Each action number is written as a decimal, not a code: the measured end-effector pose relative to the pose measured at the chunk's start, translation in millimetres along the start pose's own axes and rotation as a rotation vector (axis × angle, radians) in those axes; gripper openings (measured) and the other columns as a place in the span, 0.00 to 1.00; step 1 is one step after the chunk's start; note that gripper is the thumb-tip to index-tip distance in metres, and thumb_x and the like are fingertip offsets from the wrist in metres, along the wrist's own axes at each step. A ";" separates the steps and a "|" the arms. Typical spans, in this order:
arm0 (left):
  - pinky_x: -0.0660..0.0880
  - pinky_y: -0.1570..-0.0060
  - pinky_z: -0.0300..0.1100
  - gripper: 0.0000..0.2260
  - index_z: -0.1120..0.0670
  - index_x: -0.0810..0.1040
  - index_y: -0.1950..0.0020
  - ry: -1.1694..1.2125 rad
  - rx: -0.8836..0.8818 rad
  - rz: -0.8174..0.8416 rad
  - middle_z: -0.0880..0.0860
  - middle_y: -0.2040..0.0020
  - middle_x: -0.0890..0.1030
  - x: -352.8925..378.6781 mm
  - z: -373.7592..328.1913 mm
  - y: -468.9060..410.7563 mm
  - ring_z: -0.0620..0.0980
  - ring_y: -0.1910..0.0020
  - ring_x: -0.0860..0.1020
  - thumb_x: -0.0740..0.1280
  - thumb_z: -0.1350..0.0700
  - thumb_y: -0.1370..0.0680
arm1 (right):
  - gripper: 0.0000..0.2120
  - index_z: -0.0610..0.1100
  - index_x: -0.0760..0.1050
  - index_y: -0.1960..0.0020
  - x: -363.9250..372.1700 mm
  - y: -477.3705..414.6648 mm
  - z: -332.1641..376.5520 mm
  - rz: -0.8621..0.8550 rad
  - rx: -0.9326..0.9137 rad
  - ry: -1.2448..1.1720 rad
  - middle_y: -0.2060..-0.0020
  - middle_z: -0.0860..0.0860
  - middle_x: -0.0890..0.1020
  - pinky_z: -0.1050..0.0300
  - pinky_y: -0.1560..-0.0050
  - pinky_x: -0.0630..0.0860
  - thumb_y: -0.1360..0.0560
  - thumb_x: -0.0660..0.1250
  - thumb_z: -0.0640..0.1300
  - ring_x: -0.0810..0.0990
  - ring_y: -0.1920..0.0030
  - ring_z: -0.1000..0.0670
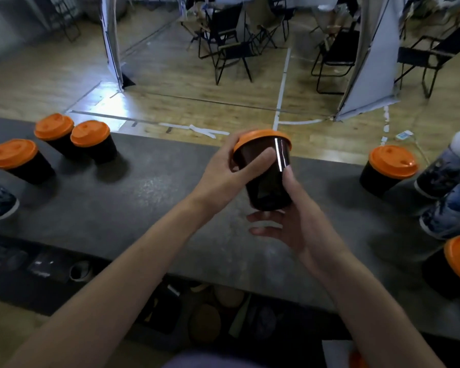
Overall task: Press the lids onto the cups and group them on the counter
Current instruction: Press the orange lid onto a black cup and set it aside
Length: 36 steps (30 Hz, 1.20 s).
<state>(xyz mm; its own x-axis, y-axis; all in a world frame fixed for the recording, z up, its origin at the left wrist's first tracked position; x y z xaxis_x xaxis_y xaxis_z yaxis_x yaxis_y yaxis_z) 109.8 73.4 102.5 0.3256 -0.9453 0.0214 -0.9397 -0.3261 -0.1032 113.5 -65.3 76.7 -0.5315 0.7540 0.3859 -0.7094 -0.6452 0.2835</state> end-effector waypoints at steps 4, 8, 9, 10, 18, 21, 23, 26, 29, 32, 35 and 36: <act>0.78 0.49 0.41 0.27 0.58 0.77 0.33 0.238 -0.138 0.110 0.56 0.44 0.83 6.2 6.0 0.4 0.52 0.44 0.82 0.74 0.48 0.29 | 0.33 0.40 0.80 0.39 5.7 4.0 -6.8 0.081 0.160 -0.150 0.54 0.39 0.84 0.52 0.60 0.79 0.21 0.54 0.66 0.83 0.61 0.46; 0.78 0.49 0.37 0.17 0.47 0.82 0.42 0.036 -0.097 0.014 0.49 0.49 0.86 4.7 2.5 -2.0 0.46 0.47 0.84 0.76 0.46 0.30 | 0.36 0.40 0.79 0.36 -2.1 3.1 -4.1 0.034 0.101 -0.057 0.54 0.41 0.82 0.53 0.64 0.78 0.25 0.56 0.69 0.82 0.62 0.46; 0.78 0.49 0.37 0.17 0.48 0.81 0.41 0.006 -0.111 0.031 0.48 0.48 0.86 7.3 2.1 -1.3 0.45 0.46 0.83 0.75 0.45 0.28 | 0.35 0.41 0.80 0.37 -3.3 3.2 -2.0 0.020 0.086 -0.065 0.55 0.42 0.82 0.55 0.65 0.78 0.25 0.57 0.69 0.81 0.63 0.47; 0.78 0.49 0.37 0.19 0.50 0.80 0.38 0.028 -0.133 0.071 0.49 0.46 0.85 10.5 2.9 -0.8 0.46 0.45 0.83 0.73 0.46 0.27 | 0.33 0.41 0.80 0.37 -2.8 4.0 -1.0 0.029 0.095 -0.097 0.56 0.42 0.82 0.56 0.65 0.76 0.25 0.58 0.68 0.80 0.63 0.47; 0.80 0.44 0.47 0.18 0.49 0.82 0.40 -0.025 -0.095 0.086 0.54 0.47 0.84 11.6 -5.1 0.6 0.50 0.47 0.82 0.74 0.45 0.28 | 0.38 0.41 0.81 0.38 -0.4 13.0 1.4 0.100 0.161 -0.169 0.58 0.40 0.82 0.55 0.67 0.75 0.22 0.51 0.71 0.79 0.63 0.46; 0.79 0.49 0.42 0.14 0.50 0.82 0.43 -0.059 -0.094 0.059 0.50 0.53 0.85 13.8 -9.9 -0.1 0.46 0.53 0.82 0.71 0.46 0.25 | 0.34 0.41 0.81 0.40 5.6 15.1 6.5 0.103 0.141 -0.145 0.59 0.41 0.81 0.56 0.69 0.75 0.24 0.56 0.69 0.79 0.65 0.47; 0.78 0.53 0.40 0.13 0.52 0.81 0.44 -0.079 -0.105 0.064 0.49 0.56 0.83 16.5 -10.3 -1.7 0.44 0.56 0.80 0.69 0.46 0.23 | 0.33 0.41 0.81 0.40 8.8 15.8 6.0 0.106 0.176 -0.191 0.59 0.41 0.82 0.57 0.70 0.75 0.24 0.58 0.68 0.78 0.66 0.48; 0.77 0.54 0.41 0.10 0.52 0.80 0.42 -0.132 -0.128 0.094 0.48 0.55 0.83 17.7 -9.3 -3.0 0.44 0.56 0.81 0.67 0.48 0.18 | 0.33 0.41 0.81 0.39 8.6 16.1 5.3 0.094 0.192 -0.200 0.58 0.41 0.82 0.58 0.71 0.75 0.23 0.57 0.68 0.77 0.67 0.49; 0.77 0.50 0.41 0.17 0.53 0.77 0.34 -0.006 -0.138 0.198 0.50 0.46 0.83 19.4 -8.2 -0.5 0.46 0.47 0.81 0.70 0.49 0.20 | 0.35 0.38 0.79 0.37 5.9 16.1 5.4 0.120 0.213 -0.287 0.58 0.41 0.82 0.59 0.70 0.74 0.22 0.56 0.67 0.77 0.67 0.49; 0.75 0.44 0.45 0.27 0.55 0.74 0.30 0.067 -0.088 0.247 0.56 0.42 0.81 17.9 -8.9 5.6 0.52 0.43 0.79 0.73 0.49 0.27 | 0.38 0.34 0.78 0.37 11.6 18.7 3.7 0.231 0.288 -0.437 0.59 0.42 0.80 0.59 0.72 0.71 0.22 0.53 0.68 0.75 0.67 0.49; 0.77 0.46 0.40 0.27 0.52 0.76 0.31 -0.005 -0.068 0.199 0.54 0.41 0.83 15.8 -13.2 6.6 0.51 0.41 0.81 0.75 0.47 0.29 | 0.38 0.37 0.81 0.39 -0.3 16.0 2.1 0.135 0.219 -0.216 0.59 0.40 0.81 0.57 0.73 0.73 0.23 0.52 0.69 0.76 0.67 0.47; 0.77 0.46 0.38 0.27 0.50 0.77 0.32 -0.041 -0.061 0.206 0.53 0.42 0.83 16.5 -14.9 7.0 0.49 0.42 0.82 0.75 0.46 0.30 | 0.37 0.41 0.83 0.40 -4.6 15.9 5.6 0.084 0.154 -0.133 0.58 0.40 0.81 0.56 0.73 0.74 0.23 0.52 0.70 0.77 0.66 0.46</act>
<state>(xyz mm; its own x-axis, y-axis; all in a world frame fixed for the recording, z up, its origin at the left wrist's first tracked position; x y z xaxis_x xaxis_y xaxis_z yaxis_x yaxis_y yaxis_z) 107.1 55.3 116.9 0.1294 -0.9910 -0.0345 -0.9909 -0.1279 -0.0412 107.3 -79.7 84.3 -0.5126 0.6808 0.5232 -0.5808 -0.7237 0.3727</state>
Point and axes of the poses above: each hand's wrist, its own y-axis away from the middle knuckle, its own x-axis out of the palm, z = x × y, the point moved 7 cm from there along -y, towards the middle knuckle
